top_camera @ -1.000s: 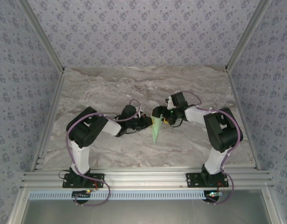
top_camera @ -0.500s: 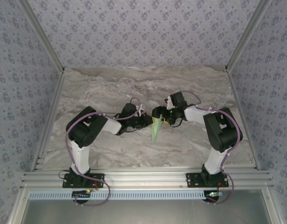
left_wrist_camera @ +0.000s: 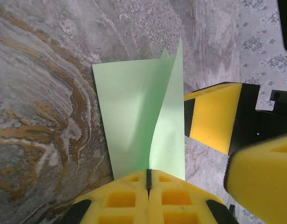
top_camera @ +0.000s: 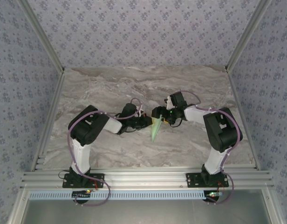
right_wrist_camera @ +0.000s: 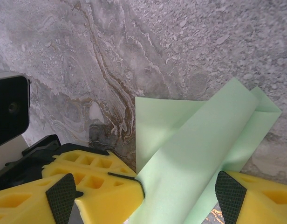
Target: Fold a paper plane with a square sheet of paper (fold left side to right side)
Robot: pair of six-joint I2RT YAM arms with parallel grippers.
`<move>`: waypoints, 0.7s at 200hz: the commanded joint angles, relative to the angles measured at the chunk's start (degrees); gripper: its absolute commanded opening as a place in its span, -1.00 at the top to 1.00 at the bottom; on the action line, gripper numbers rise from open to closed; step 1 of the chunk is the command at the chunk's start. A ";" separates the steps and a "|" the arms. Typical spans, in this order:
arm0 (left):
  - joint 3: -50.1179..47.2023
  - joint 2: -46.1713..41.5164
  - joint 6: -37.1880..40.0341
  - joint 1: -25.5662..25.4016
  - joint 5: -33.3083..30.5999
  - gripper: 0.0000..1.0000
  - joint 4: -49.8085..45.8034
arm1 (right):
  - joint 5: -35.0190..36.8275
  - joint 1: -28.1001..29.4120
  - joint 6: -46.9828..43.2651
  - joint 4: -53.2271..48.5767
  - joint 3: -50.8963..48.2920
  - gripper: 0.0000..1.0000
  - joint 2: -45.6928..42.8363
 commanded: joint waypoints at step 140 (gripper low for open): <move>0.78 3.70 2.66 0.73 -0.07 1.00 -0.71 | 3.50 -0.92 -3.78 -5.87 -1.46 0.04 -7.09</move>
